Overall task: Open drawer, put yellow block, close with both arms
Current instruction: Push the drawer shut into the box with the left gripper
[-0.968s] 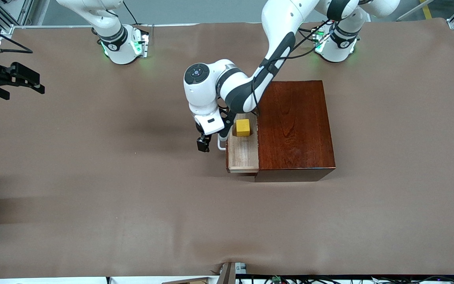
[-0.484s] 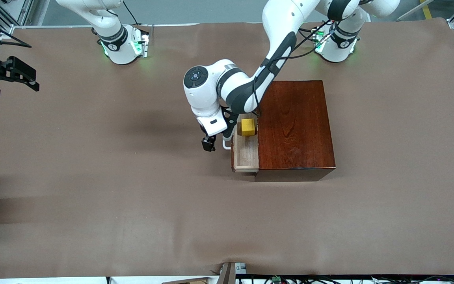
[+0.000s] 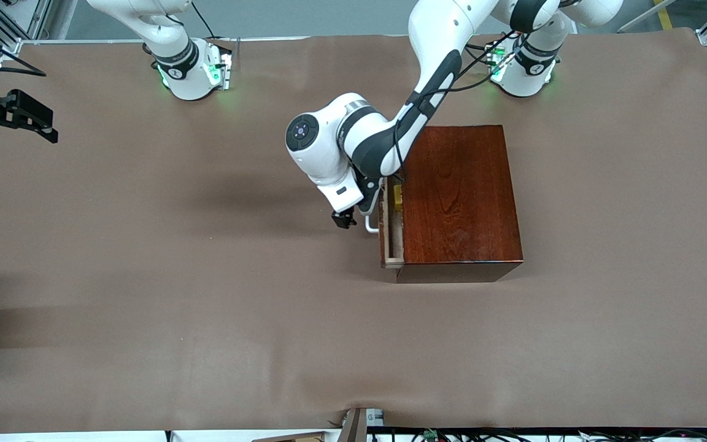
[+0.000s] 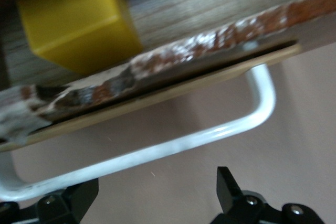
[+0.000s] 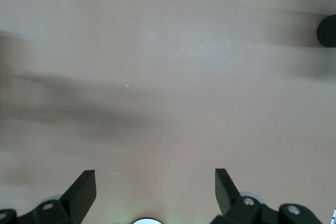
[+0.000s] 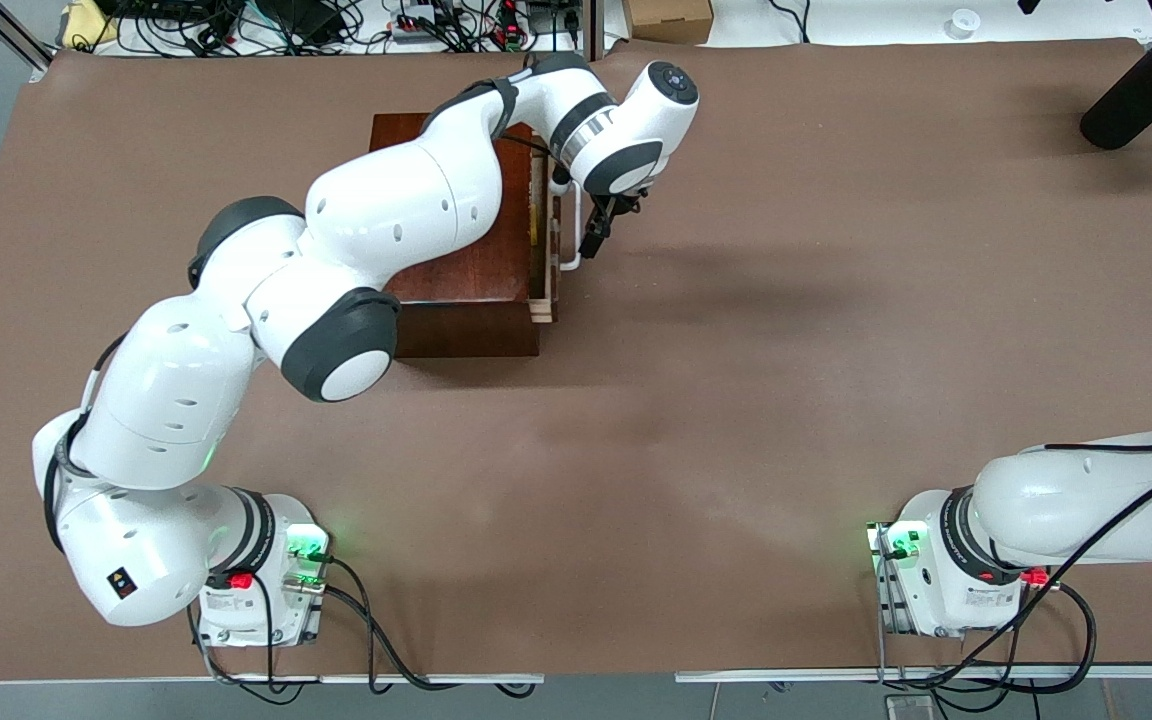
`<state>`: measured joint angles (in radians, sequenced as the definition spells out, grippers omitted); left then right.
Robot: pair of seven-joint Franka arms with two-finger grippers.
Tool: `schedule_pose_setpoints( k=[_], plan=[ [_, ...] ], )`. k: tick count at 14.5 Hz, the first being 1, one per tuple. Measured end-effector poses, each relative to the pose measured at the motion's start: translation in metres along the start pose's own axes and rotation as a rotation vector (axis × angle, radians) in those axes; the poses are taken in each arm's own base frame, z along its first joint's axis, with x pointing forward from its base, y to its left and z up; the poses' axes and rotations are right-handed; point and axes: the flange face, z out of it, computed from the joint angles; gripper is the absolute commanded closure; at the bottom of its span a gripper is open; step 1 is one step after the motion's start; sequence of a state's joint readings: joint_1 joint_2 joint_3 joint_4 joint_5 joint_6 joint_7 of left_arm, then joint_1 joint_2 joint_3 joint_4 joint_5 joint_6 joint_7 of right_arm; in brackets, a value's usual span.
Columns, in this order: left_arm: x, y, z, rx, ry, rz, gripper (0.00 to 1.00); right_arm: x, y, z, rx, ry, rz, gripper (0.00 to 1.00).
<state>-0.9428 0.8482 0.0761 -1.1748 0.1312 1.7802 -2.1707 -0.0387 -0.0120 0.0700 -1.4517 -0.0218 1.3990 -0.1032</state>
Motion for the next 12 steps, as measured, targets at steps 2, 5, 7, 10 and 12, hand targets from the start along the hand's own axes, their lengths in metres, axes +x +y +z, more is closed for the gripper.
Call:
schedule_pose_setpoints(
  k=[2, 5, 7, 10, 12],
  plan=[
    [0.003, -0.004, 0.007, 0.039, 0.026, 0.0, 0.0, 0.0, 0.0, 0.0, 0.004, 0.0, 0.04, 0.0],
    [0.007, -0.009, 0.013, 0.088, 0.06, 0.0, 0.0, 0.0, 0.001, 0.0, 0.005, 0.0, 0.06, 0.0],
    [0.009, -0.012, 0.016, 0.107, 0.073, 0.0, 0.0, 0.0, 0.002, 0.0, 0.005, 0.0, 0.063, 0.0],
    [0.012, -0.013, 0.018, 0.124, 0.087, -0.024, 0.0, 0.0, 0.002, 0.001, 0.006, -0.001, 0.064, 0.0],
    [0.012, -0.013, 0.018, 0.125, 0.088, -0.033, 0.0, 0.0, 0.002, 0.001, 0.006, -0.001, 0.064, 0.0]
  ],
)
